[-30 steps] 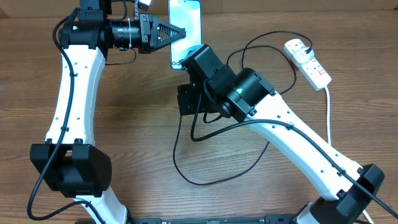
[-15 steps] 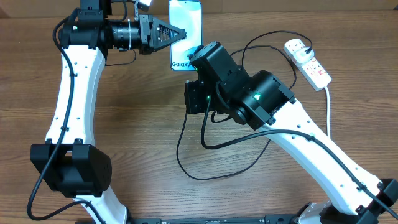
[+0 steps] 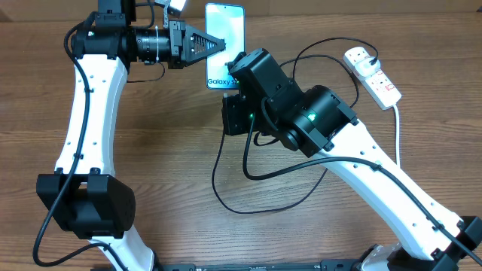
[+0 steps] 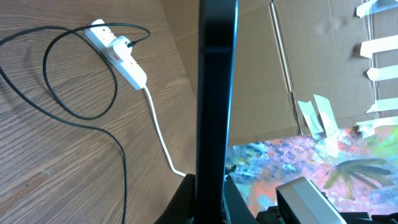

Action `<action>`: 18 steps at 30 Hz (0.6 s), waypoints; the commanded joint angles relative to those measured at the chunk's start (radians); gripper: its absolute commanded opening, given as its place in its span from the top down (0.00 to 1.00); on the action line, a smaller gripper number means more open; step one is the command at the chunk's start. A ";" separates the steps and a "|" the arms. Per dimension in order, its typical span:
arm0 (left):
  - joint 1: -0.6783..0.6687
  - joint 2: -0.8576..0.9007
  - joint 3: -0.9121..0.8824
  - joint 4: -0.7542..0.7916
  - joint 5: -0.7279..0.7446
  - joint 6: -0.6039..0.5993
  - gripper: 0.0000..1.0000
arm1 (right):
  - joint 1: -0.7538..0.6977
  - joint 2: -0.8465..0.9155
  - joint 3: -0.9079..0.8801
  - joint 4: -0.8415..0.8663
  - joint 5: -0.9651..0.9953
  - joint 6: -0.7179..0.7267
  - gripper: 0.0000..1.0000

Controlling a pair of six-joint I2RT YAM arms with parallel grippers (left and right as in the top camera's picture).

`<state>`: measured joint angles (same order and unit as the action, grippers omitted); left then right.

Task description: Plug charger to phone and switch on socket

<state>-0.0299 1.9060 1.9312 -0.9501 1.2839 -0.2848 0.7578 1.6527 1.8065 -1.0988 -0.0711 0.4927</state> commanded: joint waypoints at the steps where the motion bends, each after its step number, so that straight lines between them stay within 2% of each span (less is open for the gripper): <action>1: 0.003 -0.004 0.008 0.004 0.052 0.028 0.96 | -0.007 -0.021 0.029 0.013 0.025 -0.012 0.96; 18: 0.003 -0.004 0.008 -0.029 0.056 0.053 0.96 | -0.007 -0.021 0.028 0.012 0.025 -0.010 0.96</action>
<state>-0.0299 1.9060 1.9312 -0.9798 1.2839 -0.2562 0.7578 1.6527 1.8065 -1.0920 -0.0586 0.4923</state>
